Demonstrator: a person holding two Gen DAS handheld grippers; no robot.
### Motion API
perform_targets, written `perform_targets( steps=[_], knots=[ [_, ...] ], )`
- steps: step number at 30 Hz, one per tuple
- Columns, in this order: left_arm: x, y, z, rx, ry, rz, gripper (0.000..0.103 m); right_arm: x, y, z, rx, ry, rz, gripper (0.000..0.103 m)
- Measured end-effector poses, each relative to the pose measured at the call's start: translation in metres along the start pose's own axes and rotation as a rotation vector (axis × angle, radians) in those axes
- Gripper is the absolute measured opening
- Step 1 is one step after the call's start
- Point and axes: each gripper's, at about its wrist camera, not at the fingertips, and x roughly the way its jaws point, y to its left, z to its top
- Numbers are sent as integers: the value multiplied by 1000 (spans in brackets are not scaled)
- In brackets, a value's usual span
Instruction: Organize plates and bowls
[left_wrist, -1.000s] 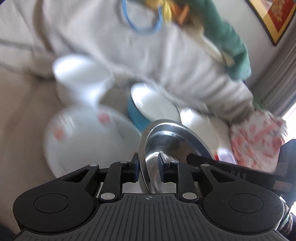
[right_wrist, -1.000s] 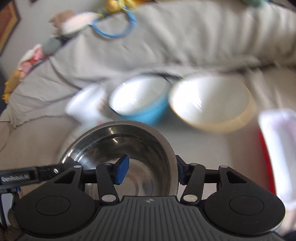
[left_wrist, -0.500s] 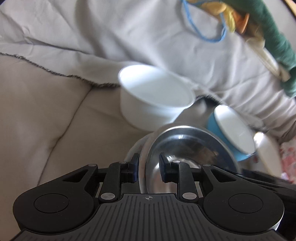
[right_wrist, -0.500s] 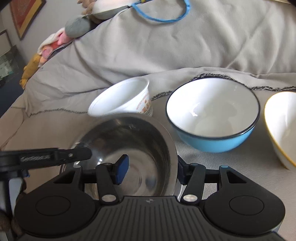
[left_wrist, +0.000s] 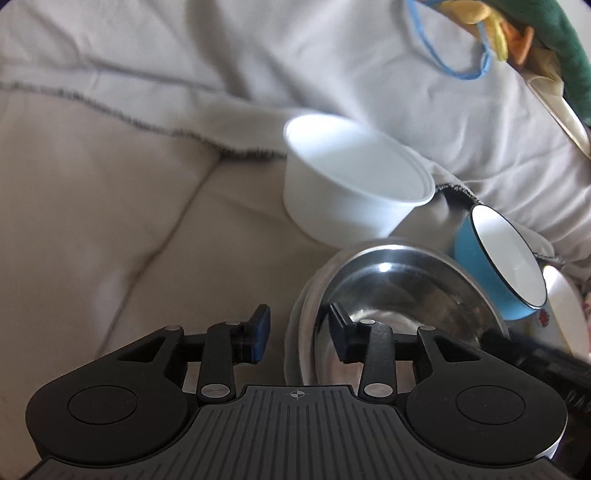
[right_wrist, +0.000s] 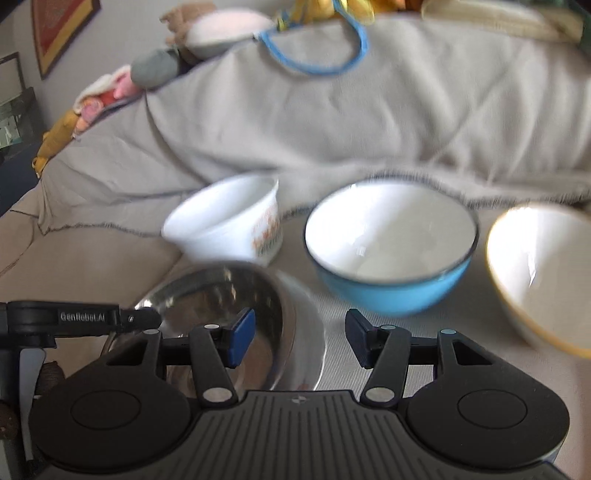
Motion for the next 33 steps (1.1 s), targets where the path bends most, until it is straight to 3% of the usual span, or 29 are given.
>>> perform_targets(
  steps=[5,8,12,17,25,33],
  knots=[
    [8,13,-3,-72,56,-80,27,18,0,-7,24,125,77,57],
    [8,17,-3,-96,57,-90,27,15,8,-11,-23,120,55,57],
    [5,25,-2,-139,32,-40,32,13,17,-15,-11,132,67,58],
    [1,39,-2,-213,3,11,40,13,28,-18,7,159,158,59],
    [-6,28,-1,-149,-22,26,40,14,25,-23,-3,169,167,60],
    [-6,9,-1,-80,-27,-95,43,17,7,-13,52,138,100,59]
  ],
)
